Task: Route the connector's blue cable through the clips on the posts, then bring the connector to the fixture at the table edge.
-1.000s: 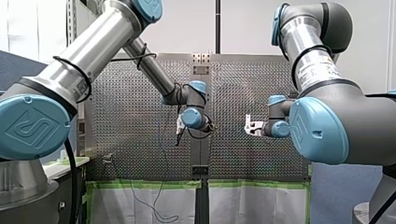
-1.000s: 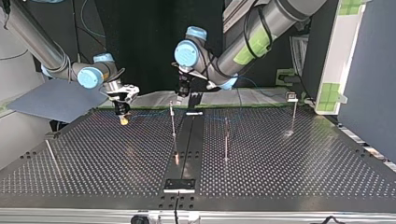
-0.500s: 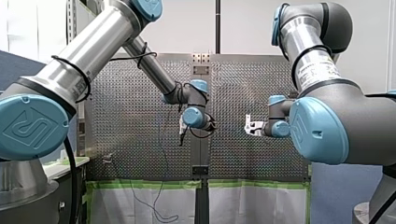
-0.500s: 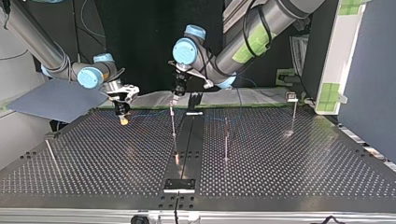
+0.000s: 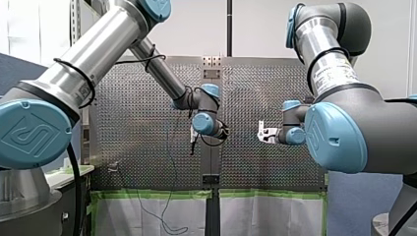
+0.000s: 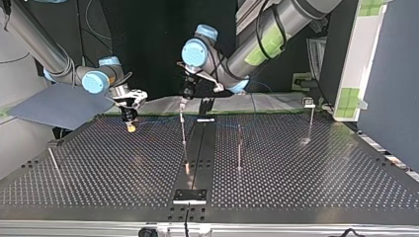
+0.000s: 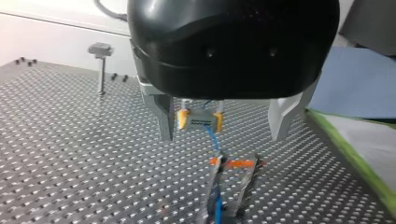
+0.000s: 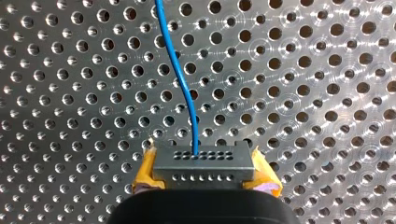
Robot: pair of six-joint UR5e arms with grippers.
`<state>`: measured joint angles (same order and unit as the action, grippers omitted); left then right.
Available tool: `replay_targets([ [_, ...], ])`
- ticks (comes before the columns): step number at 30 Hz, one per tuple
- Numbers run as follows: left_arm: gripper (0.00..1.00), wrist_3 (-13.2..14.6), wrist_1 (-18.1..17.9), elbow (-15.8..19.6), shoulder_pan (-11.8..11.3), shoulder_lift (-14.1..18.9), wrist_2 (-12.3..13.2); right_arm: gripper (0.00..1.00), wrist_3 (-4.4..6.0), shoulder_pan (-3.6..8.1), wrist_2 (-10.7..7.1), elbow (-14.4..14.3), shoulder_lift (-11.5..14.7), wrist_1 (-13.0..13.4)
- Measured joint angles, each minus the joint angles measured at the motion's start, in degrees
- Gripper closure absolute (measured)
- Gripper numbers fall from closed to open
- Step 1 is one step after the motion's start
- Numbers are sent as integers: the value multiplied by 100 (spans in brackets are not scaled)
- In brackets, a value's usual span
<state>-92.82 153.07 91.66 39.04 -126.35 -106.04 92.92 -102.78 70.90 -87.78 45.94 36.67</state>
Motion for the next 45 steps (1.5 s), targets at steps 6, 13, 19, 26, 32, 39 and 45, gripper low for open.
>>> replay_targets([
  [6, 0, 132, 221, 220, 229, 179, -238, 100, 0, 1, -4, 0, 0, -38],
  [13, 0, -152, 25, 570, 581, 527, -590, 100, 0, 38, -5, 0, 0, -23],
  [19, 0, -444, -233, 863, 853, 821, -878, 100, 2, 58, -5, 1, 1, 21],
  [26, 0, -848, -206, 1269, 872, 1226, -1243, 100, 2, 61, -4, 0, 0, -11],
  [32, 0, -1055, -76, 1595, 839, 1552, -1392, 100, 0, 54, -5, 1, 0, -51],
  [39, 0, -1078, 48, 1910, 835, 1867, -1421, 100, 6, 41, -5, 1, 0, -71],
  [45, 0, -1109, 49, 2205, 824, 2161, -1424, 100, 1, 13, -5, 0, 2, -122],
])
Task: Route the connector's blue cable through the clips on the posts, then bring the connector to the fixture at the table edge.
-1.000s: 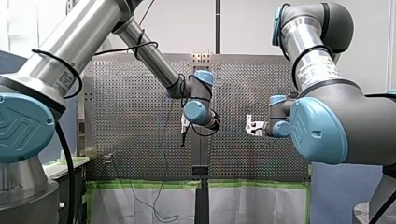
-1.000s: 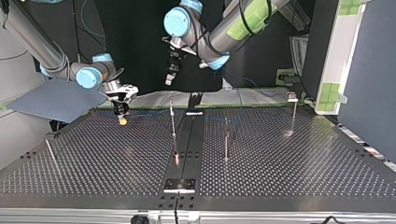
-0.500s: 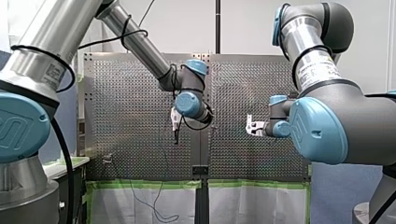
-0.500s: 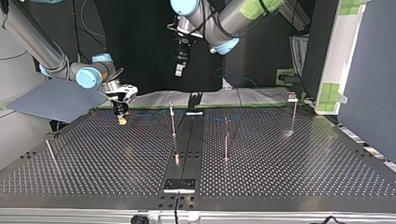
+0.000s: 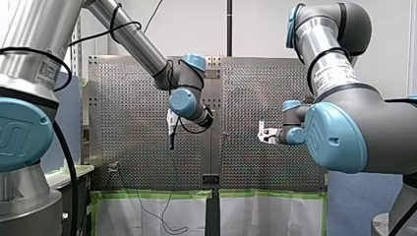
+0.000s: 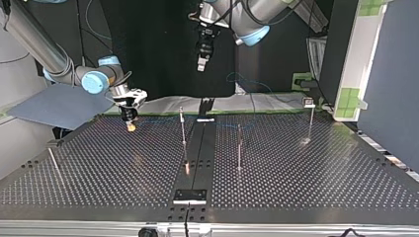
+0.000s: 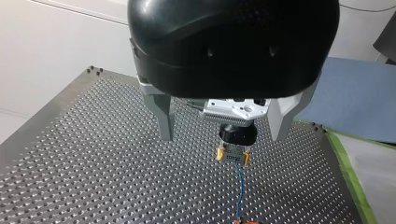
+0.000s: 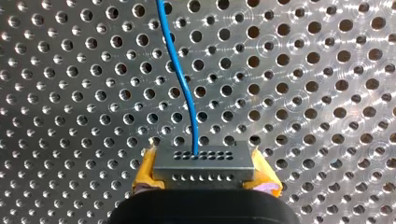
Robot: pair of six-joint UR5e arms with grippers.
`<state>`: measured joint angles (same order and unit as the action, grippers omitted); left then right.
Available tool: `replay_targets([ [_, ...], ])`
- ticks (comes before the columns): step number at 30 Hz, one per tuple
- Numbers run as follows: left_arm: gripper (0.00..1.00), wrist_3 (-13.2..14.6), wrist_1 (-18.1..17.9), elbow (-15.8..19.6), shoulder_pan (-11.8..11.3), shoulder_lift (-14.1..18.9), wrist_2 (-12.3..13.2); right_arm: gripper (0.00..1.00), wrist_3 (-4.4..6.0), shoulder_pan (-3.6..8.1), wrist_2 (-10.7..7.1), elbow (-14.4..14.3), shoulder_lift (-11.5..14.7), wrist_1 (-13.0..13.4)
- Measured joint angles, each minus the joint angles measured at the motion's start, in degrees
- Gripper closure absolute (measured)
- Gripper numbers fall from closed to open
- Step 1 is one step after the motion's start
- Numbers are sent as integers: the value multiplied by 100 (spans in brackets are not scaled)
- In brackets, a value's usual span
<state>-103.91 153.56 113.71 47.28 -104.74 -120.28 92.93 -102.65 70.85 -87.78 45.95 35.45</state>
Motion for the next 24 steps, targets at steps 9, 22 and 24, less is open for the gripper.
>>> replay_targets([
  [9, 0, -16, -9, 438, -5, 440, 0, 100, -30, 24, 37, 14, 72, -245],
  [22, 0, -30, -72, 1077, -10, 1077, 20, 100, -20, 23, 93, 18, 237, -342],
  [24, 0, -51, -142, 1172, -6, 1175, 53, 100, -19, 19, 95, 18, 239, -343],
])
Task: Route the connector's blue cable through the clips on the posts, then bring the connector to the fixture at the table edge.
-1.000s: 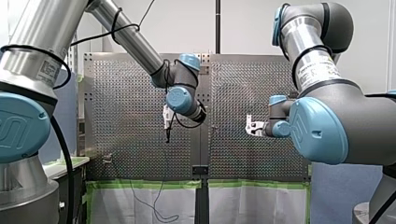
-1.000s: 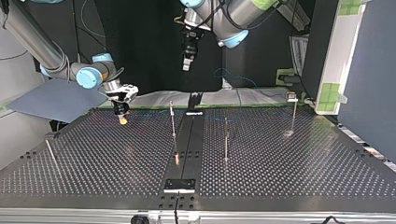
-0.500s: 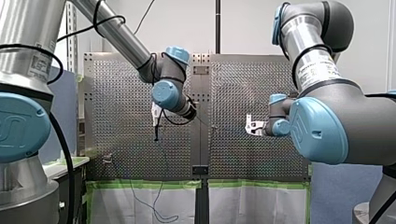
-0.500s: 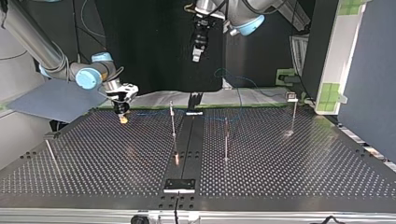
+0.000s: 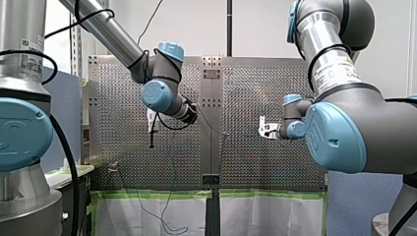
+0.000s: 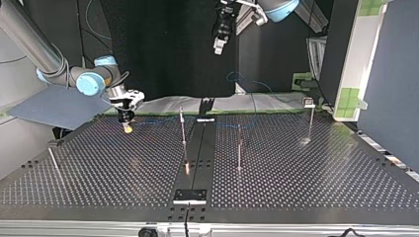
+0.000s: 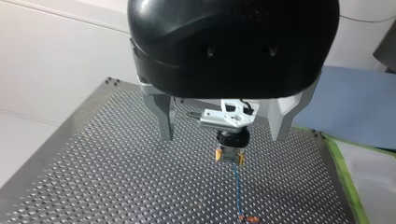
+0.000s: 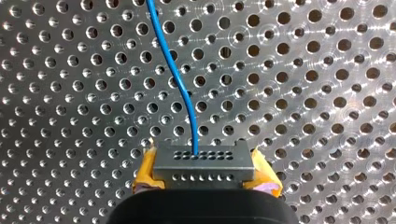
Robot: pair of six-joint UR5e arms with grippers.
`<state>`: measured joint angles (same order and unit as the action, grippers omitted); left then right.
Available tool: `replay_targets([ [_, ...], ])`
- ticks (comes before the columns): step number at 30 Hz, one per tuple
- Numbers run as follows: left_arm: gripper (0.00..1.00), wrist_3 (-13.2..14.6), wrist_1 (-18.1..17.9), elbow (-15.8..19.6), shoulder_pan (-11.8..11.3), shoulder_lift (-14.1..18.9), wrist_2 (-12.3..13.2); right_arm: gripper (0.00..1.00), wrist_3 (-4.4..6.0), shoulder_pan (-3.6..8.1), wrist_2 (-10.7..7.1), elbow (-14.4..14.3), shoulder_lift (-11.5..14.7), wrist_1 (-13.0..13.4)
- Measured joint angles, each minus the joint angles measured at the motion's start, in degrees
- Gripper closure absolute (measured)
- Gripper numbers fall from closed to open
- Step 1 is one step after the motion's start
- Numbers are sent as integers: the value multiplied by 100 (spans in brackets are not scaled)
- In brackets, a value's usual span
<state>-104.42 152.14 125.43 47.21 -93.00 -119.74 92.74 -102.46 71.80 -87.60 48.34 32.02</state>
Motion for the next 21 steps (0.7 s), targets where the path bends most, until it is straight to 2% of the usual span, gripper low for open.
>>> replay_targets([
  [7, 0, -200, -316, 332, 8, 316, 279, 100, -7, -2, 85, -2, 38, -56],
  [13, 0, -441, -630, 650, -3, 221, 533, 100, 1, 24, 288, -3, 255, -312],
  [16, 0, -453, -787, 808, -5, 239, 563, 100, 41, 20, 395, -7, 391, -452],
  [21, 0, -453, -1040, 1029, -26, 429, 553, 100, 211, 6, 614, -6, 622, -683],
])
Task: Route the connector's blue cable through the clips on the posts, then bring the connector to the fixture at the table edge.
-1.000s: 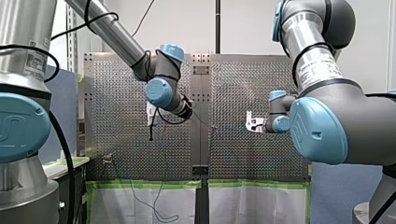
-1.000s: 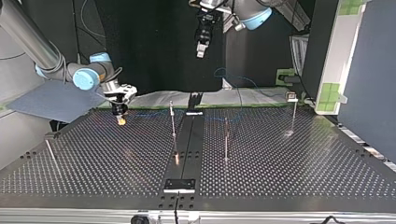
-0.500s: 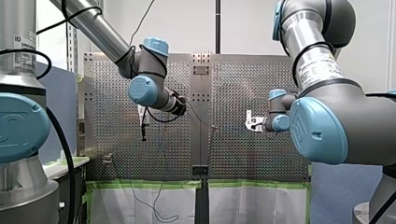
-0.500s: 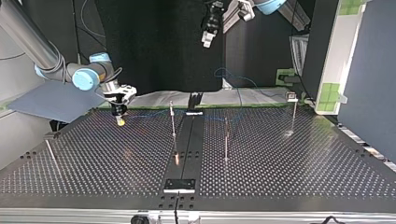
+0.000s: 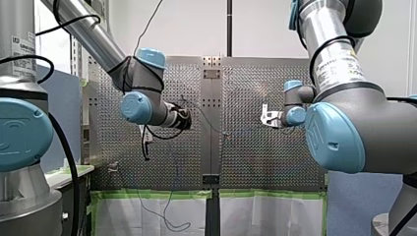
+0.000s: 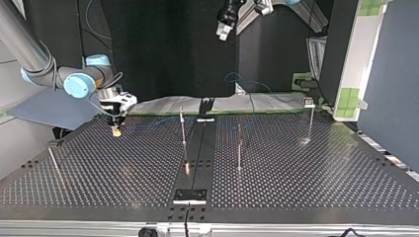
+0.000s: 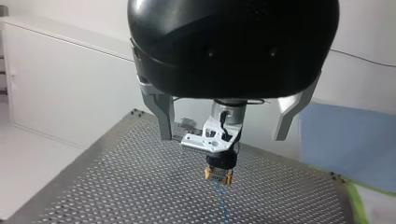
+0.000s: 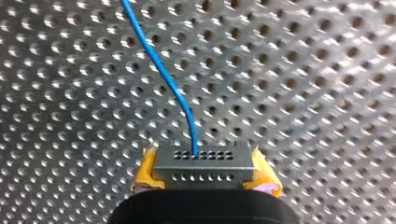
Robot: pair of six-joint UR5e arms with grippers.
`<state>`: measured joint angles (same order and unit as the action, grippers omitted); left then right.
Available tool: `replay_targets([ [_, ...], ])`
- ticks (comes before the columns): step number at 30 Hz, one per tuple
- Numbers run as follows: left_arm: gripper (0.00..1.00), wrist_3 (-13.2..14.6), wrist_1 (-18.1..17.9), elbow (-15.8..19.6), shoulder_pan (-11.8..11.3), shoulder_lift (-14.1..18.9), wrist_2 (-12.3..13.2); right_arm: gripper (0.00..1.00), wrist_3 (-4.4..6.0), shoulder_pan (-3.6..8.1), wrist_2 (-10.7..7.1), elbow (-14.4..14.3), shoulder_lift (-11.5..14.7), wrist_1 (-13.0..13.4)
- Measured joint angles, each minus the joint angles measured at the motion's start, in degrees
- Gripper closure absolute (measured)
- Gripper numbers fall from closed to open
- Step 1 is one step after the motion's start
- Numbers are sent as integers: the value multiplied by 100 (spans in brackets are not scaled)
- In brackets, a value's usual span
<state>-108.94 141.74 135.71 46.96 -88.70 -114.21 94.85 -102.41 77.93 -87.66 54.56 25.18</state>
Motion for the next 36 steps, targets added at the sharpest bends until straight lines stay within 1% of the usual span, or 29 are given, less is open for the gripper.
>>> replay_targets([
  [2, 0, 5, -81, 31, -9, 81, -8, 100, 90, -6, 75, -1, 96, -78],
  [5, 0, 16, -238, 53, -31, 215, -15, 100, 223, 5, 133, 1, 231, -172],
  [6, 0, 20, -280, 53, -35, 224, -15, 100, 252, 11, 148, 0, 268, -199],
  [9, 0, 41, -423, 55, -41, 168, -17, 100, 305, 37, 231, 3, 395, -309],
  [12, 0, 75, -555, 53, -44, 63, -18, 100, 303, 73, 351, 15, 529, -437],
  [16, 0, 182, -728, 55, -33, -101, -21, 100, 240, 131, 517, 79, 699, -607],
  [18, 0, 213, -825, 55, -37, -130, -20, 100, 182, 157, 616, 139, 799, -707],
  [20, 0, 220, -900, 56, -42, -104, -24, 100, 126, 176, 705, 198, 888, -795],
  [23, 0, 227, -992, 57, -54, 23, -109, 100, 9, 195, 860, 274, 1042, -949],
  [28, 0, 236, -856, 60, -65, 244, -293, 100, -113, 209, 1071, 304, 1270, -1177],
  [31, 0, 246, -753, 62, -54, 326, -336, 100, -166, 222, 1133, 299, 1433, -1340],
  [34, 0, 269, -698, 61, -36, 266, -360, 100, -219, 237, 1147, 251, 1593, -1500],
  [36, 0, 298, -688, 62, -27, 179, -365, 100, -231, 251, 1135, 182, 1696, -1581],
])
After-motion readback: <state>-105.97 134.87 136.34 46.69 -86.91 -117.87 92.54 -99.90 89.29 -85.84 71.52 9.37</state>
